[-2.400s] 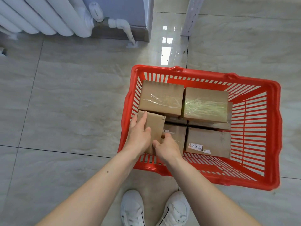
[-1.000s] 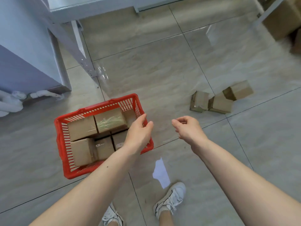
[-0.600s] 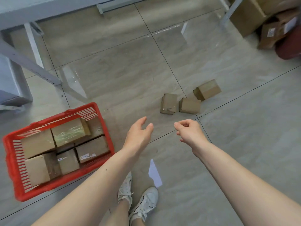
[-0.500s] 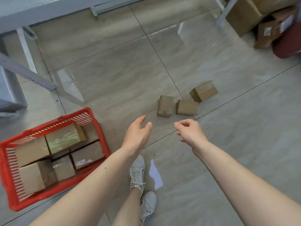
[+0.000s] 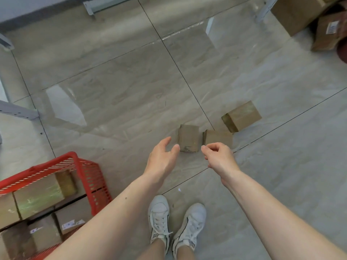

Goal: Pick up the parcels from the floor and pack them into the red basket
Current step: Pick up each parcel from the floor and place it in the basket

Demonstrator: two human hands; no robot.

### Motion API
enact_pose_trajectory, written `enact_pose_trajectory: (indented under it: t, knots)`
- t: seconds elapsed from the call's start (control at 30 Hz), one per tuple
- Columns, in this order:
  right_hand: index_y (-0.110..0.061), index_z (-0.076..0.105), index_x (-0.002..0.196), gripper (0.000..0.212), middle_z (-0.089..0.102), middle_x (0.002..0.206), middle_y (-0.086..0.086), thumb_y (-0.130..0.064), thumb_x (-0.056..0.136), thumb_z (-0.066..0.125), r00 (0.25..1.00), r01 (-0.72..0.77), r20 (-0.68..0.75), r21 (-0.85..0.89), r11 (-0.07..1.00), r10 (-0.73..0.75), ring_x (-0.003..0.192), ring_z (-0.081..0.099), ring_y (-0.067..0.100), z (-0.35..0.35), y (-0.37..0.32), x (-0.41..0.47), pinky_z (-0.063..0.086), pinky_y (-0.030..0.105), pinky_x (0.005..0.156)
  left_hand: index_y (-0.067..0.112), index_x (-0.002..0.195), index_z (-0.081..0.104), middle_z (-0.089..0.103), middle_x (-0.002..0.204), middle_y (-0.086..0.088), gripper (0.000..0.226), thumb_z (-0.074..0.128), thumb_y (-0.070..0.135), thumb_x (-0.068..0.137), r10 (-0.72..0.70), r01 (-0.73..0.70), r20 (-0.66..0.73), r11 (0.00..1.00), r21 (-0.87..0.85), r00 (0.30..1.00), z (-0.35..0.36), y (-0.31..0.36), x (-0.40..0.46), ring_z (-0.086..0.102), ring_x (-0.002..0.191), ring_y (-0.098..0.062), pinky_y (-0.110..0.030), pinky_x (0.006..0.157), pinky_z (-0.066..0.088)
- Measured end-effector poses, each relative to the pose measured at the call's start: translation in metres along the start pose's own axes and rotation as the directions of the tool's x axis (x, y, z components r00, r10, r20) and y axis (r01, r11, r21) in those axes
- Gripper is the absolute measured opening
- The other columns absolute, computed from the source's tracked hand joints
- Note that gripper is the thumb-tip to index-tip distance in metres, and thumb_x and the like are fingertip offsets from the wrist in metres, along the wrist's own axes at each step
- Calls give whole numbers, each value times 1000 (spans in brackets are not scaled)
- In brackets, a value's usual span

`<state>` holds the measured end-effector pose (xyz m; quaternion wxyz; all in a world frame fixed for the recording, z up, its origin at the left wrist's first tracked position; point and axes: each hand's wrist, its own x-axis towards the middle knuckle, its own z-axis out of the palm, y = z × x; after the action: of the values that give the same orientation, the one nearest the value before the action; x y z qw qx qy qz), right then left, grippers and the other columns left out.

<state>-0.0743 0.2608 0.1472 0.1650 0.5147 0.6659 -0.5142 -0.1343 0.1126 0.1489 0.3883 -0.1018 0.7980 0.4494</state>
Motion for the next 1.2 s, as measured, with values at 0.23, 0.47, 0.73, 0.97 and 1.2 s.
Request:
enact_pose_trajectory:
  t: [0.23, 0.47, 0.73, 0.97, 1.2]
  knots:
    - [-13, 45, 141, 53, 53, 139, 5, -35, 94, 57, 999, 12, 47, -124, 992, -6, 125, 51, 22, 28, 33, 99, 39, 33, 101, 19, 153, 31, 34, 158, 5, 61, 52, 33, 96, -43, 44, 13, 998, -35, 999, 52, -45, 87, 33, 145, -14, -31, 114, 29]
    - [-11, 46, 136, 48, 57, 136, 8, -34, 95, 54, 993, -19, 109, -206, 978, 43, 123, 55, 28, 66, 75, 197, 45, 38, 102, 12, 154, 27, 31, 160, -6, 60, 49, 28, 100, -74, 74, 13, 997, -28, 997, 96, -89, 184, 29, 147, -18, -31, 118, 27]
    - [-8, 60, 117, 40, 66, 119, 11, -37, 91, 53, 991, -51, 108, -204, 978, 74, 110, 62, 31, 89, 88, 244, 50, 47, 97, 7, 120, 61, 67, 117, -16, 29, 45, 19, 99, -104, 106, 78, 994, -16, 991, 120, -108, 234, 59, 94, -28, -30, 71, 40]
    - [-12, 65, 112, 33, 71, 112, 8, -34, 91, 55, 995, 13, 97, -155, 988, 3, 107, 65, 29, 75, 41, 192, 51, 46, 97, 9, 126, 59, 67, 118, -10, 30, 47, 16, 98, -68, 66, -19, 994, -85, 998, 90, -67, 182, 62, 108, -28, -34, 85, 46]
    - [-18, 54, 97, 14, 62, 92, -4, -30, 93, 60, 995, 79, 72, -85, 993, -73, 97, 61, 21, 37, -30, 92, 51, 43, 94, 15, 122, 61, 70, 115, -3, 40, 50, 31, 87, -35, 6, -137, 979, -201, 990, 36, 0, 89, 64, 108, -23, -40, 93, 49]
